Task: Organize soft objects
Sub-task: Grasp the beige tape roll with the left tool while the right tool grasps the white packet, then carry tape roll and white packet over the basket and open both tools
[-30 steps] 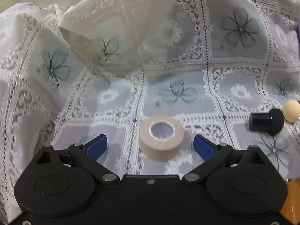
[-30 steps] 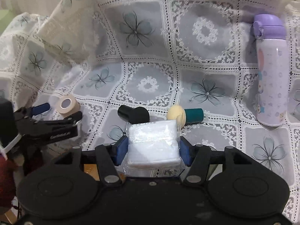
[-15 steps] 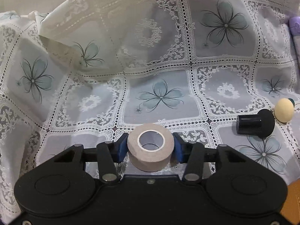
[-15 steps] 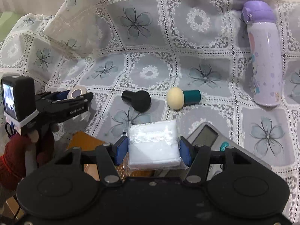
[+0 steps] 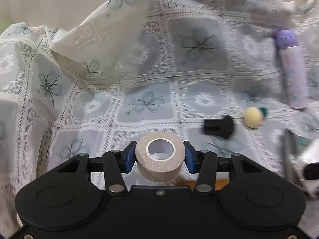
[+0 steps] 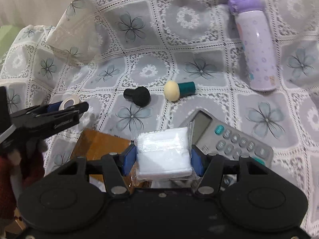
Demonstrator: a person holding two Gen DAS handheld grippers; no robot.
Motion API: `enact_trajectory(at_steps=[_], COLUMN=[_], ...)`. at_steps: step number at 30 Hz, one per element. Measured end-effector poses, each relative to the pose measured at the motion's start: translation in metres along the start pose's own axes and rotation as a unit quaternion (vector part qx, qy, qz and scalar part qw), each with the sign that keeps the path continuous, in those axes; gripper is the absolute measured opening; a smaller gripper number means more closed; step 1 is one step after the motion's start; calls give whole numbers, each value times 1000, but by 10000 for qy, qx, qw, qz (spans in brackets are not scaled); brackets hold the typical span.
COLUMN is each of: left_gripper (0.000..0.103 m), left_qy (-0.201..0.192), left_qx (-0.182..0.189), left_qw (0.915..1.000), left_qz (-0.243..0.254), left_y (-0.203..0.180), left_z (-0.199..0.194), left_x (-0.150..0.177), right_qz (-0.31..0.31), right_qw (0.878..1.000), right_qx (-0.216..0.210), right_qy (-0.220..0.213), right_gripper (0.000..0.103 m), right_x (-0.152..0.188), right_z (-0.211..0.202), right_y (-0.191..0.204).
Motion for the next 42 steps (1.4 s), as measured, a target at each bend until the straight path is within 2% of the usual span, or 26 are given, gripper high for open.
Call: enact_trajectory(at_steps=[5,13,17,23,28,35,42], left_gripper=[49,49,49,49,49,49,49], left_qy=[85,163,302,681,783,867,1029], left_qx=[325,617,552,481,468,601,917], left_qw=[9994,9980,9980,9964,9956,9944,9902], left_qz=[-84,-32,92,172,211,99,-232], left_y=[-20,-48,-62,-78,-87,-94,-88], left_z=[-43,-109,-133,-160,-183,-210,-232], left_x=[14,36,51,74,93,116,139], right_qz=[193,600,803,1058,1185,1365,1520], right_qw=[9998,9982,9967,9941,9926,9904,9879], right_qx=[30,72,127,211,258,199,168], right_qy=[8,-4,-3,53,76,-31,-268], right_gripper=[57,57,57,57,57,58,58], right_x=[24,72,101,143,174,208,229], right_z=[-25,-70,-91,-118,-138,-165,-192], right_y=[-6,-17,-22,-28,-28,-20,-15])
Point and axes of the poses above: each gripper's, at about its wrist camera, not at the fingertips, and z roughly the way its jaws point, y to its left, x to its underside, the point moved 3 cm from there along z, roughly the way its jaws point, and after that the axes turned 4 degrees about -x, right-handed, at the moved point
